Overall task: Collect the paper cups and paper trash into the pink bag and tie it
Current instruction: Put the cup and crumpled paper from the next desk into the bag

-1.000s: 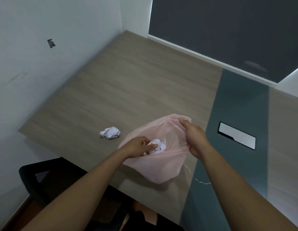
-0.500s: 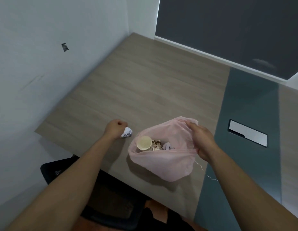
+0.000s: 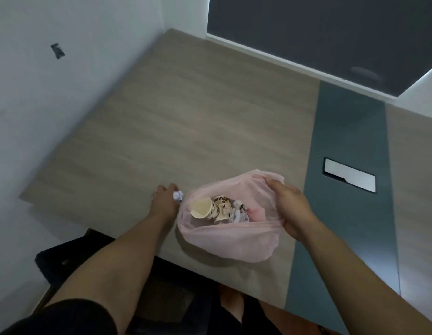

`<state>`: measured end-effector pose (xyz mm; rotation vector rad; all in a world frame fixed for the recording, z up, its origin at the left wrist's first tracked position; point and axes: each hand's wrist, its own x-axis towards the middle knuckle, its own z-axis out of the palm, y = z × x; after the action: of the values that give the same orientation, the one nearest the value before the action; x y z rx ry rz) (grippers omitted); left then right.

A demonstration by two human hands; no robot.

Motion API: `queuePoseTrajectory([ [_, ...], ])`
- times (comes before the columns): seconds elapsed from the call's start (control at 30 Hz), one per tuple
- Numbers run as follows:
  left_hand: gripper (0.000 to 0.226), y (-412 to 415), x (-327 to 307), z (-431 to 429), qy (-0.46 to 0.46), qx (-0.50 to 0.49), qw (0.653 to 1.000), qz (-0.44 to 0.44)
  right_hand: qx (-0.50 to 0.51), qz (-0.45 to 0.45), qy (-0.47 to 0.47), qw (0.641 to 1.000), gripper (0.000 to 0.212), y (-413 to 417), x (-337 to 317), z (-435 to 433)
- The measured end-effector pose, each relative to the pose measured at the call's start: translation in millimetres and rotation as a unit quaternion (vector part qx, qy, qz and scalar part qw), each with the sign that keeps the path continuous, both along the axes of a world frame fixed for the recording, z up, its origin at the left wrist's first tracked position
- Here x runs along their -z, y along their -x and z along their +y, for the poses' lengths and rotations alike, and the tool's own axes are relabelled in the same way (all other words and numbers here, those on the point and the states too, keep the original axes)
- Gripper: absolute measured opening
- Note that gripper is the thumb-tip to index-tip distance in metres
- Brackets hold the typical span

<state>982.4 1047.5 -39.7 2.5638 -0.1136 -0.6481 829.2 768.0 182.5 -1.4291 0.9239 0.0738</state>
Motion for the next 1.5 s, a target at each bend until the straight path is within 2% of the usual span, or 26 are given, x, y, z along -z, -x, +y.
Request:
queuePoseTrajectory([
  [0.03,0.039,4,4,-1,0.015,-0.014,1.0,-0.007,0.006,0.002,0.0,1.0,0.026,1,3,-1],
  [0.1,0.032,7,-3,-6,0.105,-0.096,0.99,-0.001,0.02,0.009,0.004,1.0,0.026,3,6,-1],
  [0.13,0.029,6,-11,-9,0.166,-0.148,0.975,0.01,0.026,0.013,0.008,1.0,0.026,4,7,-1],
  [0.23,0.025,-1,-50,-18,0.334,-0.28,0.898,0.057,0.04,0.012,0.009,0.999,0.025,7,2,1],
  [0.3,0.024,3,-76,-20,0.392,-0.301,0.865,0.085,0.041,0.009,0.002,0.999,0.024,7,-9,4],
  [0.43,0.047,41,-105,-25,0.506,-0.251,0.8,0.203,0.025,-0.007,0.005,1.0,0.024,4,-30,10],
  [0.47,0.044,52,-110,-29,0.508,-0.217,0.802,0.229,0.026,-0.009,0.003,1.0,0.024,3,-32,12],
  [0.6,0.022,90,-119,-55,0.434,-0.098,0.858,0.256,0.027,-0.022,-0.007,0.999,0.03,6,-39,22],
  [0.73,0.03,108,-124,-85,0.353,-0.095,0.899,0.24,0.013,-0.031,-0.007,0.999,0.027,9,-44,32],
  [0.83,0.048,106,-134,-96,0.348,-0.058,0.903,0.244,0.01,-0.028,-0.002,1.0,0.026,11,-47,35],
  [0.93,0.033,98,-148,-86,0.296,0.006,0.928,0.227,0.01,-0.03,0.003,0.999,0.026,12,-49,34],
  [1.07,0.025,78,-139,-53,0.217,-0.049,0.962,0.157,0.018,-0.039,0.01,0.999,0.022,10,-55,33],
  [1.13,0.025,72,-127,-37,0.157,-0.094,0.979,0.093,0.02,-0.044,0.008,0.999,0.021,7,-59,34],
  [1.2,0.021,70,-115,-28,0.135,-0.168,0.976,0.029,0.02,-0.047,0.013,0.999,0.023,3,-60,34],
  [1.23,0.032,70,-111,-26,0.127,-0.213,0.968,0.024,0.018,-0.049,0.017,0.998,0.024,1,-62,35],
  [1.3,0.07,69,-101,-24,0.092,-0.253,0.957,0.107,0.013,-0.056,0.017,0.998,0.023,-4,-67,36],
  [1.37,0.093,64,-85,-19,0.114,-0.236,0.942,0.211,0.015,-0.059,0.018,0.998,0.021,-9,-73,36],
  [1.4,0.09,61,-82,-16,0.142,-0.22,0.933,0.246,0.019,-0.061,0.017,0.998,0.02,-13,-76,35],
  [1.43,0.078,57,-80,-13,0.172,-0.221,0.924,0.259,0.023,-0.065,0.016,0.997,0.02,-16,-80,34],
  [1.5,0.05,49,-89,-11,0.224,-0.238,0.914,0.238,0.03,-0.073,0.012,0.997,0.022,-23,-86,29],
])
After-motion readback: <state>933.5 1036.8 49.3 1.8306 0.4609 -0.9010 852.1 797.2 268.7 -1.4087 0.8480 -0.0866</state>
